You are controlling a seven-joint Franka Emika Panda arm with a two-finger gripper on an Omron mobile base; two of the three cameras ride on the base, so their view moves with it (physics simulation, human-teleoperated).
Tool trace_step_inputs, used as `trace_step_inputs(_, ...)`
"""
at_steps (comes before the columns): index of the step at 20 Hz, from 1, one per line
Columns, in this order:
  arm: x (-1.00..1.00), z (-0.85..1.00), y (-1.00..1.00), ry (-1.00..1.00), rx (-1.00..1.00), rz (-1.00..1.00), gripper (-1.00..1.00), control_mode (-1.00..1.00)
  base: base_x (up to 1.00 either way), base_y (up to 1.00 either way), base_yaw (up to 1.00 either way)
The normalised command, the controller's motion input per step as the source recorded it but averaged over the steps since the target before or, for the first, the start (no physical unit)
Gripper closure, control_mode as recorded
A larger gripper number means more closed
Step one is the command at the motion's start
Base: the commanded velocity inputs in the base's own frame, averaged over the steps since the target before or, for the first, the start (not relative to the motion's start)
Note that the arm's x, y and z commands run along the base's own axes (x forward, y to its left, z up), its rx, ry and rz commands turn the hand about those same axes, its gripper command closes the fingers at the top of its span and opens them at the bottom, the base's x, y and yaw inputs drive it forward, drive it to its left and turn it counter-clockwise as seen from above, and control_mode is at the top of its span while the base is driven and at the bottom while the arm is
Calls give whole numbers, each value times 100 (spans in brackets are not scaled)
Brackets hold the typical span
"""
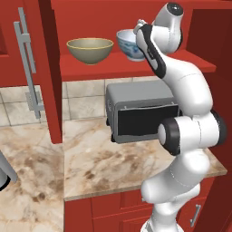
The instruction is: Pick up the bowls from the cabinet and place each bowl in front of a stool on the dining counter.
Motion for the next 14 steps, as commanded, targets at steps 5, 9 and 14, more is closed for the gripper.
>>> trace_step_inputs(5,0,-1,0,-1,0,0,100,-100,0,0,0)
trace_step_inputs(9,-33,0,-11,0,0,0,100,-100,0,0,0)
trace_step_inputs(14,-100,0,-38,0,1,0,100,-100,0,0,0)
